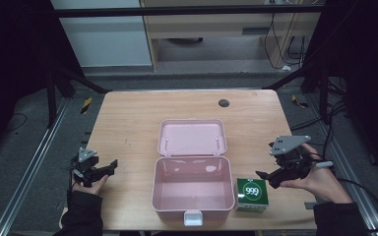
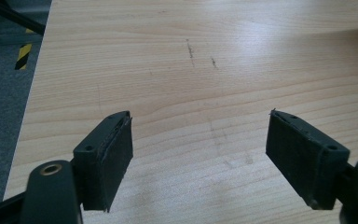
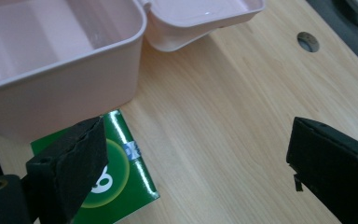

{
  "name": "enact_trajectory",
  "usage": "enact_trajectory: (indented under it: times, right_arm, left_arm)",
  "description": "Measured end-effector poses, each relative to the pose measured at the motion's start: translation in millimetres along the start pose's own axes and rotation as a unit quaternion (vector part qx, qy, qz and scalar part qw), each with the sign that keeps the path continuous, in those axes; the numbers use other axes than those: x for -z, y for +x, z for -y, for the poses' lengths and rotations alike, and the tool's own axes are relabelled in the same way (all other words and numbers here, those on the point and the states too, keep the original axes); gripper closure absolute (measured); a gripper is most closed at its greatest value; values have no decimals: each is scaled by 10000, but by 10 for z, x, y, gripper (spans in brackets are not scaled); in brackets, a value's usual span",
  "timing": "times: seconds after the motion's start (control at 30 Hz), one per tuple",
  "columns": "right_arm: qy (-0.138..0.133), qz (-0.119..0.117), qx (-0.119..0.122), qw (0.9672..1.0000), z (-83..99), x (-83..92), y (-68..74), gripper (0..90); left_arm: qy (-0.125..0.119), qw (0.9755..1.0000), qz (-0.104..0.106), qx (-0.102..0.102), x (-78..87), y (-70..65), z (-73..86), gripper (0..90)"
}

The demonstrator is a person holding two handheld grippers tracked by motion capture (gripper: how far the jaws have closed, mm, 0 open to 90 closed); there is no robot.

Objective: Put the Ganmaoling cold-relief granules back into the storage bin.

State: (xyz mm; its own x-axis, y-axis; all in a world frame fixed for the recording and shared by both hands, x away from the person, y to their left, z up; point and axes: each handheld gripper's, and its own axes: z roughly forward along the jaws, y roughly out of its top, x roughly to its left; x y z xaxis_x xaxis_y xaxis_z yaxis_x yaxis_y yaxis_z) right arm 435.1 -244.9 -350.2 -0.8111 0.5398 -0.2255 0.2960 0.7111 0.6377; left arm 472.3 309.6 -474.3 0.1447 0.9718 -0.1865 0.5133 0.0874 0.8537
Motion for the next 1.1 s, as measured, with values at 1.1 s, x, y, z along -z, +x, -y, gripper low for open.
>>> enact_trajectory:
  times: [1.1]
  right_arm:
    - [862, -1153, 735, 9868, 89, -306, 288, 32]
  left_arm:
    - [6, 10000, 6, -53, 1, -16, -1, 219]
